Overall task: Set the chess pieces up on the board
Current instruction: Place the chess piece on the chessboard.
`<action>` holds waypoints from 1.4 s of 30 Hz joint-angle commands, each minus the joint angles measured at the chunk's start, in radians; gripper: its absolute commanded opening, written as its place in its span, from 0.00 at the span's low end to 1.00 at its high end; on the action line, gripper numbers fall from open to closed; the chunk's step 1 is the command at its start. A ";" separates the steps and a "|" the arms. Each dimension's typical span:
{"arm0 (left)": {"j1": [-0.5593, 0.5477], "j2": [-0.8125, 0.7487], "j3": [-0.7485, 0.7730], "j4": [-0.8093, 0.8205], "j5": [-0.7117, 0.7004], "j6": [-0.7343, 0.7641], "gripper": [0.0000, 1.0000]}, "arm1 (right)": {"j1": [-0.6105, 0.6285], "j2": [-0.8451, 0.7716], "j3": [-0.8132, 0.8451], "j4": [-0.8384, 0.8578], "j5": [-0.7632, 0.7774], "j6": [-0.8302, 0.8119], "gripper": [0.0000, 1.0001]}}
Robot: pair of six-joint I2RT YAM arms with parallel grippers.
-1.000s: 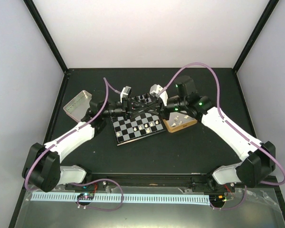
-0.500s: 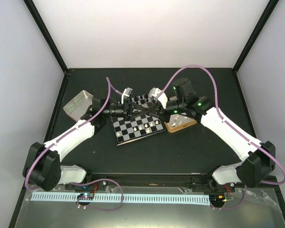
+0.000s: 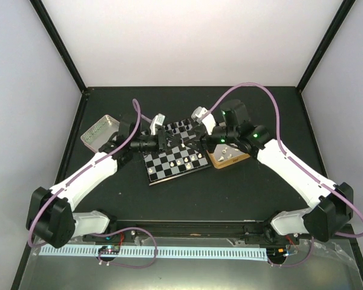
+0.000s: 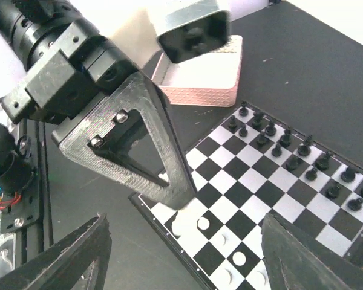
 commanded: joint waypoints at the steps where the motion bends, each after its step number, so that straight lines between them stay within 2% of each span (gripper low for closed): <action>1: 0.000 -0.060 0.026 -0.229 -0.307 0.249 0.01 | -0.002 -0.097 -0.087 0.167 0.119 0.151 0.69; 7: -0.073 -0.049 -0.006 -0.358 -0.707 0.395 0.02 | -0.004 -0.146 -0.230 0.357 0.426 0.440 0.70; 10: -0.121 -0.010 -0.016 -0.381 -0.814 0.422 0.02 | -0.004 -0.134 -0.268 0.371 0.584 0.585 0.70; 12: -0.145 0.018 -0.015 -0.388 -0.850 0.424 0.02 | -0.006 -0.123 -0.285 0.367 0.634 0.646 0.70; 20: -0.179 0.138 -0.035 -0.365 -0.904 0.428 0.01 | -0.012 -0.091 -0.297 0.303 0.756 0.759 0.70; 26: -0.188 0.197 -0.055 -0.315 -0.873 0.451 0.02 | -0.040 -0.089 -0.305 0.241 0.838 0.848 0.70; 42: -0.193 0.244 -0.081 -0.274 -0.851 0.450 0.04 | -0.082 -0.082 -0.318 0.232 0.803 0.883 0.70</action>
